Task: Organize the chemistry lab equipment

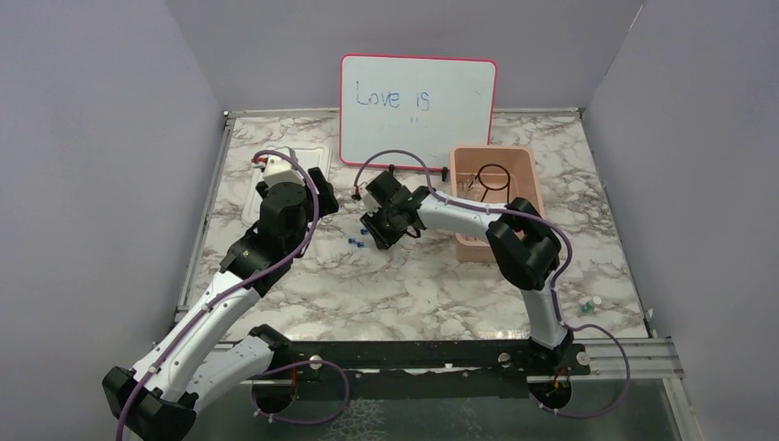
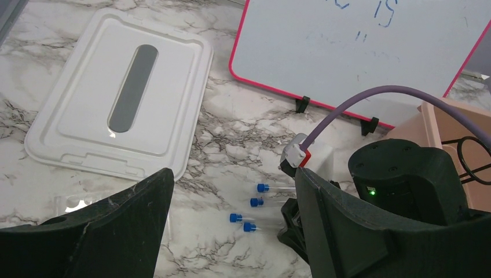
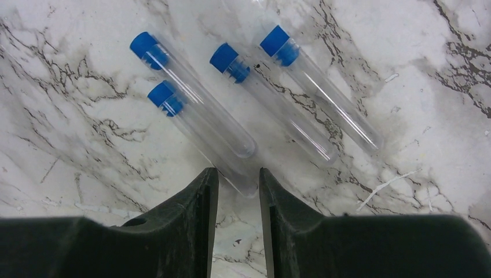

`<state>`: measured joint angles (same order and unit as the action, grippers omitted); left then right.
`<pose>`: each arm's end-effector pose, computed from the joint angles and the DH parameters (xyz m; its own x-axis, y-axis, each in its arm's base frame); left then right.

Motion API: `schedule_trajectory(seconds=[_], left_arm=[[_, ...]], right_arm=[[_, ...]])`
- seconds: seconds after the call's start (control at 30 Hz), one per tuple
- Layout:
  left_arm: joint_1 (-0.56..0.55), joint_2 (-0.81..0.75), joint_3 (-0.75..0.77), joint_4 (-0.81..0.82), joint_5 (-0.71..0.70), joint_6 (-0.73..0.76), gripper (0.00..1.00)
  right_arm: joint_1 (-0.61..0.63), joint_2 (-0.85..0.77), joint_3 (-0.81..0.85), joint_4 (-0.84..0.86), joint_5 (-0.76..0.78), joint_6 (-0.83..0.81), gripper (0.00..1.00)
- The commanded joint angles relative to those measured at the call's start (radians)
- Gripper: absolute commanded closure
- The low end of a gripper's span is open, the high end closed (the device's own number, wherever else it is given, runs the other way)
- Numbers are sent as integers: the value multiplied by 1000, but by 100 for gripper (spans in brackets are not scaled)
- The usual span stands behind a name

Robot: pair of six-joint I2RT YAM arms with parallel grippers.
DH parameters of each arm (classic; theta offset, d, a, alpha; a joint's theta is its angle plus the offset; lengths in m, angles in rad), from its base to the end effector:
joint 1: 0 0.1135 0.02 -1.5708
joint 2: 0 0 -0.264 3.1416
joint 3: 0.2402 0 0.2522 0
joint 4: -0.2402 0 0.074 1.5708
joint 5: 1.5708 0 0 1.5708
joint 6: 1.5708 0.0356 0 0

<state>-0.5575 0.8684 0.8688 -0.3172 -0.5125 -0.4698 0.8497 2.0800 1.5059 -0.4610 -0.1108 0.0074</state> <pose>0.1740 -0.0879 0.3424 -0.2655 -0.2994 -0.9164 -0.0611 0.9539 -0.2940 0.2894 0.3352 0.1673 -0.5735 -0.6413 -0.5097 -0.7795 0.6185 0.0989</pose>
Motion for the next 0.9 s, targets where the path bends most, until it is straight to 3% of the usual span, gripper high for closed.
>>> schedule_trajectory(seconds=[0.0, 0.37, 0.6, 0.87], left_arm=[[5, -1, -2, 4, 14, 9, 21], [8, 4, 10, -2, 22, 10, 21], [10, 1, 29, -14, 26, 7, 21], [11, 0, 60, -65, 15, -50, 20]], right_arm=[[13, 36, 36, -35, -50, -60, 64], [48, 81, 69, -86, -42, -214, 66], [72, 73, 57, -113, 3, -306, 85], [74, -130, -120, 90, -40, -280, 89]])
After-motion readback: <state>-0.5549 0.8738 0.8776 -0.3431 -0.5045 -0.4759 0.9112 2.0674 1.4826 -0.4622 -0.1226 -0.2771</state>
